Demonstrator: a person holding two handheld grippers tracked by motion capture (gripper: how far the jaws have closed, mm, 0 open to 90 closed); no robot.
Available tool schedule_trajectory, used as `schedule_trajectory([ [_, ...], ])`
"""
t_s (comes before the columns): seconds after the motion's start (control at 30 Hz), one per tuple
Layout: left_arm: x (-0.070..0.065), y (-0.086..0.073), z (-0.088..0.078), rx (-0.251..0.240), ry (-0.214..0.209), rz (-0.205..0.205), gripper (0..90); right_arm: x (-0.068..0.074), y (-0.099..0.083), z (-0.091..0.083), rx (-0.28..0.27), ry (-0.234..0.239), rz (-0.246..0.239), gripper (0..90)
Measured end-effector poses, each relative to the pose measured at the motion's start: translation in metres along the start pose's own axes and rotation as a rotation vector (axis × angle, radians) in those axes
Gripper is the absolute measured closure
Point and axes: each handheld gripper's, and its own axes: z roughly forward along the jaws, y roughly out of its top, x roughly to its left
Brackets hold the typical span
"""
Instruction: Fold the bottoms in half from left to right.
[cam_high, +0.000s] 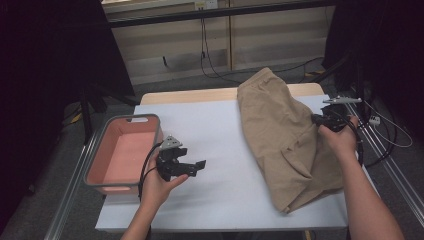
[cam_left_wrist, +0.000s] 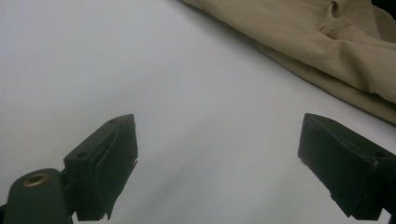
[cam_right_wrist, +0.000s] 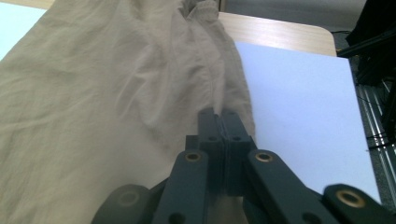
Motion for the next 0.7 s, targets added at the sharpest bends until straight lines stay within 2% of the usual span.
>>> schedule_trajectory([
  [0.07, 0.000, 0.000, 0.000, 0.000, 0.000, 0.002, 11.8, -0.002, 0.002, 0.002, -0.008, -0.017, -0.006, 89.9],
  [0.2, 0.000, 0.000, 0.000, 0.003, -0.002, -0.001, 11.8, -0.004, 0.001, 0.006, -0.011, -0.013, 0.008, 88.0],
  [0.27, 0.000, 0.000, 0.000, 0.002, -0.002, 0.000, 11.8, -0.002, -0.001, 0.008, 0.001, -0.012, 0.008, 72.5],
  [0.33, 0.000, 0.000, -0.001, 0.000, -0.002, 0.002, 11.9, 0.002, -0.002, 0.005, -0.002, -0.038, -0.033, 64.7],
  [0.4, 0.000, 0.000, 0.000, 0.000, -0.002, 0.002, 11.9, 0.007, -0.003, 0.000, -0.014, -0.047, -0.050, 47.4],
  [0.53, 0.000, -0.001, 0.000, 0.007, -0.001, 0.001, 11.8, 0.026, -0.007, -0.009, 0.008, 0.013, -0.125, 35.9],
  [0.7, 0.001, -0.001, -0.001, 0.004, 0.000, 0.001, 11.8, 0.053, -0.019, -0.015, 0.031, 0.113, -0.170, 29.5],
])
